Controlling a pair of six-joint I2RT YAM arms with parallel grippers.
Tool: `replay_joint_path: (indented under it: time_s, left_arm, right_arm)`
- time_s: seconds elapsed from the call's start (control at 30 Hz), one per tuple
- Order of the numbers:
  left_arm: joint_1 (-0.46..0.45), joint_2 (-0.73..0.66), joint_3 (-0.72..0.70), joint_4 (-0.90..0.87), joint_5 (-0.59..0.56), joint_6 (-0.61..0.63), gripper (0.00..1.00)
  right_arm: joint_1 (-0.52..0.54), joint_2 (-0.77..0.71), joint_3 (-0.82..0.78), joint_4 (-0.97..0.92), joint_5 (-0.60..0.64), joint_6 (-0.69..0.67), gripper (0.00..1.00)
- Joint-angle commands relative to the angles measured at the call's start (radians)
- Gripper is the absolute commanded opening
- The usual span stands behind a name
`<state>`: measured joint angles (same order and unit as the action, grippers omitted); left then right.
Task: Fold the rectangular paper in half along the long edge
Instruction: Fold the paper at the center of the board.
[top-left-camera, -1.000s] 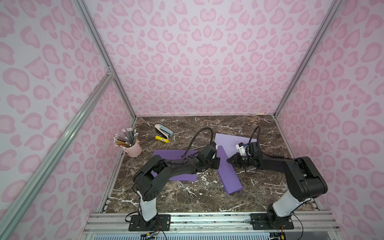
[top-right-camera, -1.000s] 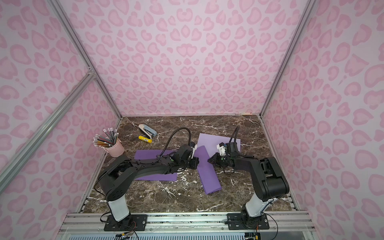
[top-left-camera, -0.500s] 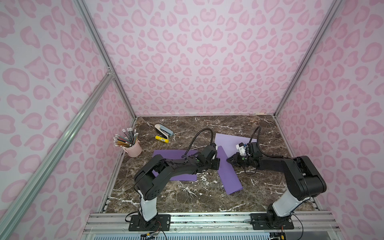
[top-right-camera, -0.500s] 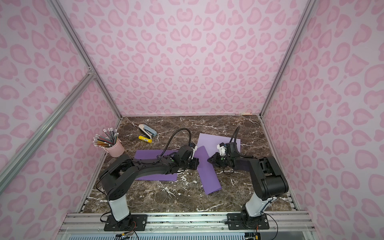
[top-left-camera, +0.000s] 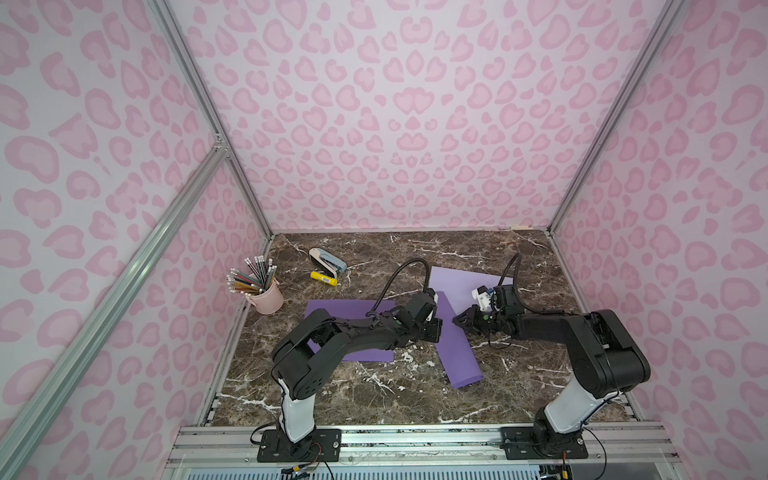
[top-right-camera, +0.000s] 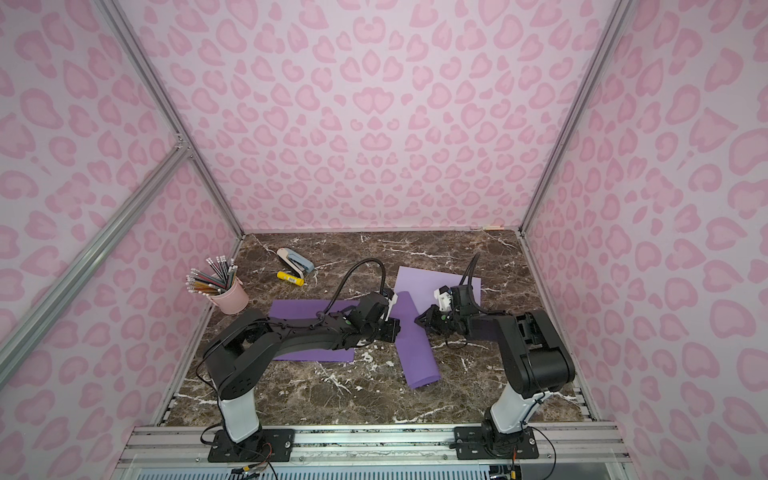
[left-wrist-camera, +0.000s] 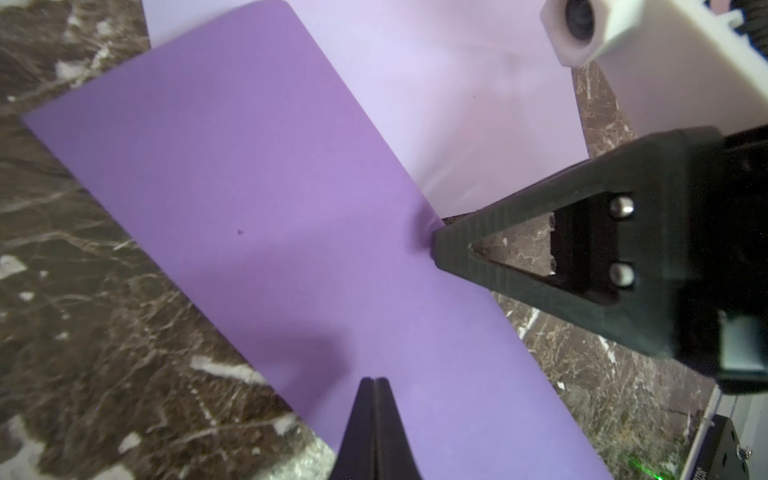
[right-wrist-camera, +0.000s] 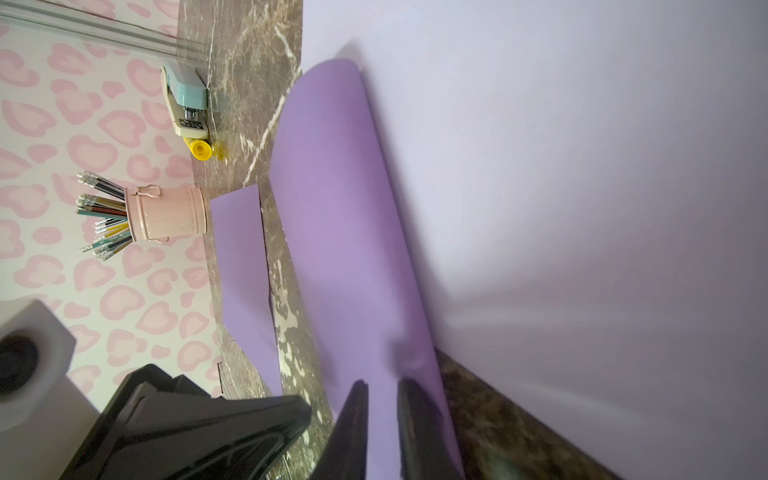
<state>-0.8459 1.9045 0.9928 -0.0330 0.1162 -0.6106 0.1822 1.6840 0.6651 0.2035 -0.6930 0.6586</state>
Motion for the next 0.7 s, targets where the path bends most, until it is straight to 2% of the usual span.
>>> replay_joint_path:
  time_s: [0.0,0.67]
  left_arm:
    - [-0.001,-0.004,-0.001,0.039,0.002,-0.009,0.04]
    - [-0.018,-0.01,-0.023,0.043,-0.006,-0.018,0.04]
  right_arm:
    - [0.0,0.004,0.017,0.035,0.012,0.01,0.19]
    - [0.0,0.022,0.02,0.039,0.026,0.007,0.2]
